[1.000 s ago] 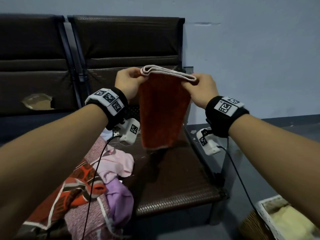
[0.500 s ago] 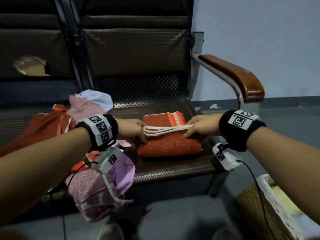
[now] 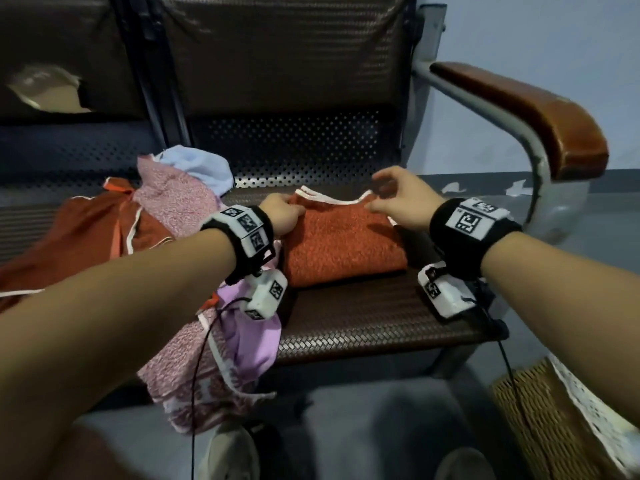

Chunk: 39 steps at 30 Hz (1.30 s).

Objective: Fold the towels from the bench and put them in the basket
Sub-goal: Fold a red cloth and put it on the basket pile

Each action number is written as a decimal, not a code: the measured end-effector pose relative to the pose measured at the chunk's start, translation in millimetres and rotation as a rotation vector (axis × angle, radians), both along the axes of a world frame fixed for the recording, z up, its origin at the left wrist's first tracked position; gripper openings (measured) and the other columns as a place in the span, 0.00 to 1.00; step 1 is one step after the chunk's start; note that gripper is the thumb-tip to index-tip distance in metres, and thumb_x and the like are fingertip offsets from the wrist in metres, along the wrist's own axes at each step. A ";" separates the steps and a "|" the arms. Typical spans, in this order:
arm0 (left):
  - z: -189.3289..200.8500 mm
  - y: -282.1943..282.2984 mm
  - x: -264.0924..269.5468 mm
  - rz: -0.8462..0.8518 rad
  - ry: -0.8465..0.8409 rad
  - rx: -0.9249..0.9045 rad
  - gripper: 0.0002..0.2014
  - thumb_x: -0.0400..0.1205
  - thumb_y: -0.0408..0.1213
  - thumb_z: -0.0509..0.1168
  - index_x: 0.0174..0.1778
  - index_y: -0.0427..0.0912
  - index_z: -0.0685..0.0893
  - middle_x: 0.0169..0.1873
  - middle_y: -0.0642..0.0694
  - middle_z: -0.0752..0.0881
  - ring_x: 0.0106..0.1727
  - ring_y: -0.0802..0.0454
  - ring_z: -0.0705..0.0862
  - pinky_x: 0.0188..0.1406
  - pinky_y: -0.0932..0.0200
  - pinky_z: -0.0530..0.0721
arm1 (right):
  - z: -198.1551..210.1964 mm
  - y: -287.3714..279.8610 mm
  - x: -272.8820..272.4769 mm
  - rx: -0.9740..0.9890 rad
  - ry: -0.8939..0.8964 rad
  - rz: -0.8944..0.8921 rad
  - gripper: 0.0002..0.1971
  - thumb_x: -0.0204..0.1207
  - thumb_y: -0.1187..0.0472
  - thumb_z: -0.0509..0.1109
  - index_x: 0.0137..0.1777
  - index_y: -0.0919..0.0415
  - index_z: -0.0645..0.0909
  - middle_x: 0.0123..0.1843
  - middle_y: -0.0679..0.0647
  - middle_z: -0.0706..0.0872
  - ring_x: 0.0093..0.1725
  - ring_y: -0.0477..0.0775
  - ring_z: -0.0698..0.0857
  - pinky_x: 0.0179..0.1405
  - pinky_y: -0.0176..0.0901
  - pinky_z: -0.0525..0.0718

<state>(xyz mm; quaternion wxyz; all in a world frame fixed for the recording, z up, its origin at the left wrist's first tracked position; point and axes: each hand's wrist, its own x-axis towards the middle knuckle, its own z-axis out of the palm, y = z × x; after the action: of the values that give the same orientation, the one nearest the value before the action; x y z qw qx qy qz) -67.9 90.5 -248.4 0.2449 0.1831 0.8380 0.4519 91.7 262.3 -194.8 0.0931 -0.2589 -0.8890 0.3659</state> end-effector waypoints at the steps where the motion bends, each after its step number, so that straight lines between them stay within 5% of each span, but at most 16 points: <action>1: -4.6 3.1 -1.1 0.006 0.042 -0.031 0.11 0.85 0.33 0.64 0.56 0.31 0.88 0.37 0.39 0.87 0.33 0.47 0.82 0.35 0.58 0.78 | -0.7 -4.1 -0.7 0.116 -0.050 0.094 0.26 0.74 0.53 0.78 0.72 0.52 0.79 0.65 0.48 0.84 0.63 0.48 0.83 0.60 0.37 0.78; 4: -15.2 5.1 0.5 0.013 0.135 -0.215 0.10 0.83 0.40 0.66 0.54 0.37 0.86 0.54 0.35 0.89 0.48 0.42 0.86 0.46 0.57 0.79 | -6.6 -15.8 2.4 0.206 -0.236 0.356 0.23 0.74 0.44 0.76 0.68 0.48 0.84 0.66 0.45 0.86 0.64 0.48 0.84 0.67 0.42 0.78; 8: -14.0 -4.3 15.8 0.038 0.357 -0.234 0.35 0.73 0.46 0.76 0.75 0.42 0.74 0.70 0.36 0.75 0.71 0.38 0.77 0.72 0.49 0.77 | -19.7 -14.5 13.2 0.224 -0.472 0.455 0.41 0.70 0.41 0.79 0.82 0.50 0.70 0.79 0.49 0.76 0.75 0.51 0.76 0.79 0.45 0.71; 11: 0.5 -20.1 33.0 -0.257 0.287 -0.104 0.28 0.73 0.46 0.80 0.68 0.44 0.82 0.64 0.45 0.83 0.67 0.46 0.82 0.70 0.54 0.79 | -20.6 -8.0 17.4 0.244 -0.554 0.455 0.48 0.68 0.47 0.82 0.86 0.49 0.62 0.80 0.52 0.73 0.74 0.54 0.76 0.76 0.44 0.72; 13: 3.0 -35.9 45.4 -0.479 0.192 -0.187 0.35 0.71 0.50 0.82 0.72 0.45 0.79 0.62 0.52 0.83 0.65 0.52 0.82 0.66 0.62 0.76 | -20.5 -8.7 18.4 0.294 -0.539 0.432 0.43 0.70 0.53 0.80 0.84 0.49 0.66 0.75 0.53 0.78 0.69 0.54 0.79 0.73 0.43 0.75; 15: -3.2 -50.1 52.5 -0.567 0.368 -0.340 0.43 0.69 0.50 0.83 0.78 0.45 0.74 0.64 0.51 0.81 0.67 0.50 0.80 0.66 0.63 0.74 | -20.2 -10.6 20.2 0.339 -0.471 0.396 0.31 0.73 0.56 0.76 0.77 0.50 0.77 0.66 0.52 0.85 0.64 0.54 0.84 0.68 0.43 0.79; 19: -7.0 -65.8 46.7 -0.481 0.557 -0.351 0.26 0.76 0.43 0.77 0.70 0.43 0.81 0.58 0.41 0.88 0.60 0.43 0.85 0.60 0.57 0.79 | -13.6 -5.8 28.4 0.266 -0.343 0.323 0.05 0.79 0.55 0.72 0.51 0.50 0.87 0.48 0.51 0.90 0.52 0.55 0.88 0.60 0.49 0.84; 22: -3.4 -67.8 37.4 -0.391 0.352 -0.172 0.05 0.77 0.43 0.73 0.45 0.48 0.86 0.37 0.48 0.88 0.44 0.48 0.86 0.44 0.58 0.80 | -7.9 1.6 35.8 0.112 -0.266 0.263 0.04 0.81 0.52 0.71 0.45 0.49 0.85 0.44 0.49 0.89 0.49 0.56 0.89 0.52 0.46 0.84; 24: -1.8 -64.2 35.0 -0.274 0.176 -0.011 0.06 0.78 0.43 0.71 0.36 0.47 0.86 0.31 0.51 0.85 0.37 0.52 0.83 0.37 0.62 0.79 | -7.5 5.2 38.5 0.005 -0.202 0.211 0.08 0.82 0.52 0.70 0.49 0.55 0.85 0.46 0.55 0.91 0.50 0.60 0.90 0.50 0.47 0.84; 28: -4.4 -48.4 29.8 -0.088 0.006 0.074 0.09 0.81 0.45 0.67 0.43 0.43 0.88 0.34 0.47 0.83 0.38 0.47 0.83 0.40 0.52 0.84 | -10.1 6.0 38.0 0.036 -0.065 0.069 0.17 0.80 0.40 0.68 0.58 0.51 0.82 0.53 0.49 0.88 0.54 0.53 0.88 0.48 0.42 0.84; 32: -17.1 -37.3 22.4 -0.037 0.249 -0.139 0.18 0.86 0.52 0.63 0.46 0.40 0.86 0.39 0.42 0.85 0.47 0.40 0.85 0.49 0.49 0.83 | -12.1 -6.1 31.6 0.445 0.026 0.239 0.35 0.73 0.30 0.62 0.74 0.50 0.75 0.71 0.54 0.80 0.70 0.54 0.79 0.71 0.51 0.77; 35: -20.6 -33.7 19.3 0.018 0.315 -0.215 0.20 0.87 0.53 0.62 0.55 0.38 0.87 0.52 0.37 0.89 0.54 0.41 0.86 0.50 0.54 0.80 | -24.1 -16.6 27.0 0.657 -0.174 0.363 0.38 0.77 0.33 0.64 0.83 0.53 0.68 0.87 0.63 0.58 0.86 0.64 0.58 0.85 0.60 0.61; 37: -19.1 -31.9 17.4 0.063 0.327 -0.186 0.22 0.85 0.53 0.64 0.64 0.38 0.84 0.61 0.38 0.87 0.63 0.40 0.85 0.60 0.54 0.79 | -31.8 -18.0 24.4 0.687 -0.337 0.354 0.37 0.79 0.35 0.64 0.83 0.55 0.68 0.89 0.66 0.47 0.89 0.64 0.47 0.86 0.61 0.55; 39: -14.4 -32.2 19.8 0.038 0.409 -0.119 0.28 0.81 0.53 0.70 0.73 0.42 0.78 0.68 0.40 0.81 0.69 0.42 0.81 0.69 0.53 0.77 | -32.0 -16.9 20.4 0.615 -0.478 0.359 0.35 0.82 0.36 0.61 0.82 0.58 0.71 0.88 0.66 0.55 0.88 0.65 0.52 0.85 0.61 0.58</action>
<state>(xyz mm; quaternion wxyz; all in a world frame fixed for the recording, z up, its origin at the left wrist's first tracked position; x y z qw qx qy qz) -48.1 58.3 -262.8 0.0714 0.2405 0.8987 0.3597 112.1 245.4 -226.8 -0.1079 -0.1378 -0.9843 0.0240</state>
